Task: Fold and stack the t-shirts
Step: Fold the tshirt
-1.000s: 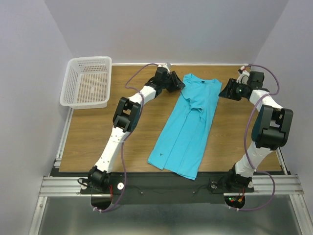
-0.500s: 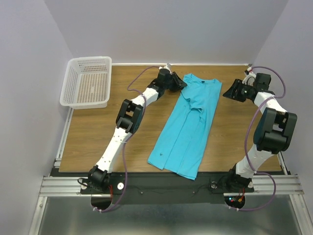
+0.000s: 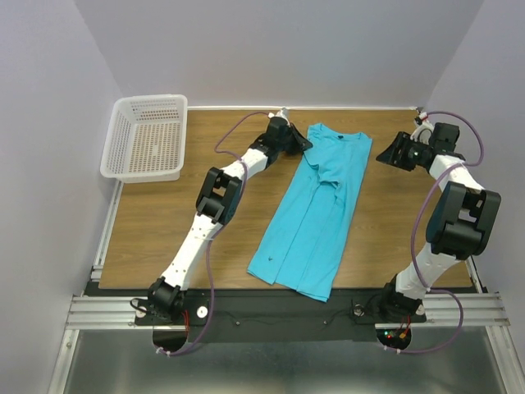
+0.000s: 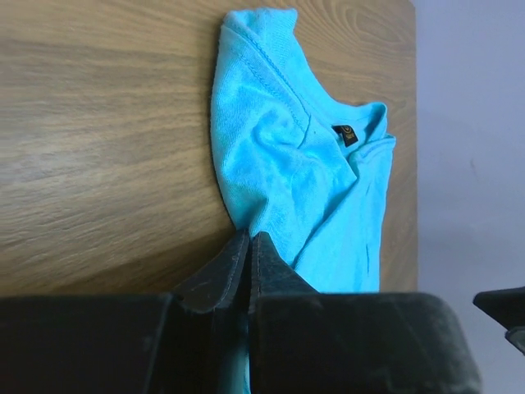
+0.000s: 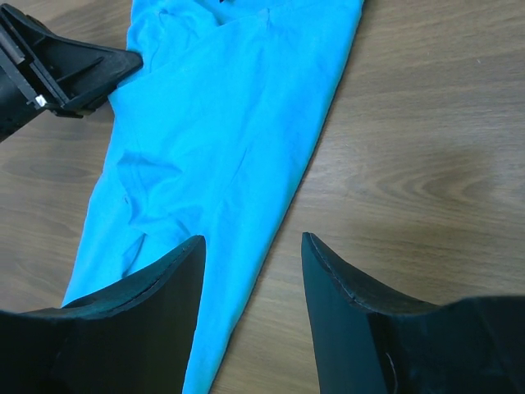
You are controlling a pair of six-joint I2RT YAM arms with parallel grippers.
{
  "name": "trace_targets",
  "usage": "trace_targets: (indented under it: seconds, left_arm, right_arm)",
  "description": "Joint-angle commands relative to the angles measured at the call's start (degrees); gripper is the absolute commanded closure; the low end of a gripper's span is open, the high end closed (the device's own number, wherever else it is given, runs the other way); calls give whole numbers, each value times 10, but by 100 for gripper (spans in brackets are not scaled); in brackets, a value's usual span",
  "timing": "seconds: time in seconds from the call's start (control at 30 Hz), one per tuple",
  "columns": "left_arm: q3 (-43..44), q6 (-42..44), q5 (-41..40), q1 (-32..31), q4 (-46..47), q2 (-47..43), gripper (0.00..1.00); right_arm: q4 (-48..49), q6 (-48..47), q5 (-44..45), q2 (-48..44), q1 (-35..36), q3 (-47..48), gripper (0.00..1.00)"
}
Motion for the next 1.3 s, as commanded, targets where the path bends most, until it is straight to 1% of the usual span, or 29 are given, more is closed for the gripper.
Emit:
trace_targets:
  seconds: [0.0,0.07,0.2,0.3,0.47,0.57,0.6,0.7,0.77,0.83,0.87,0.97,1.07,1.1,1.13,1.2,1.23,1.27]
  left_arm:
    - [-20,52,-64,25,-36,-62,89]
    - [-25,62,-79,35,-43,-71,89]
    - [-22,86,-86,55,-69,-81,89]
    - [-36,105,-89,68,-82,-95,89]
    - [-110,122,-125,85,-92,-149,90]
    - [-164,120,-159,94,-96,-178,90]
    - [-187,118,-167,100,-96,-196,90]
    - [-222,120,-197,110,-95,-226,90]
    - [-233,123,-198,113,-94,-241,90]
    - [-248,129,-223,119,-93,-251,90]
    - [-250,133,-228,122,-93,-256,90]
    - [-257,152,-226,132,-94,-260,88]
    - [-255,166,-206,143,-96,-258,78]
    - [-249,170,-205,146,-100,-253,68]
    - [-246,173,-187,148,-100,-252,62]
    - [-246,185,-181,154,-100,-256,53]
    - [-242,190,-172,155,-100,-259,44]
    - [-239,197,-165,157,-99,-263,40]
  right_arm:
    - [32,1,-23,-24,-5,-12,44]
    - [32,0,-31,-20,-5,-12,44]
    - [32,-1,-41,-15,-5,-12,44]
    - [31,-2,-58,-8,-6,-10,44]
    - [9,-27,-90,8,3,1,44]
    - [-18,-43,-91,14,24,15,44]
    - [-31,-63,-94,16,38,19,44]
    - [-61,-111,-97,21,71,28,44]
    - [-83,-141,-111,24,87,33,44]
    - [-120,-178,-109,26,117,36,44]
    - [-138,-209,-103,26,126,34,43]
    - [-145,-233,-72,27,170,17,43]
    - [-146,-232,-47,42,192,10,43]
    - [-144,-231,-29,46,197,10,43]
    - [-144,-229,-21,51,208,12,43]
    - [-145,-224,-8,65,214,20,43]
    - [-145,-222,-6,68,218,27,43]
    - [-145,-220,-5,70,219,31,43]
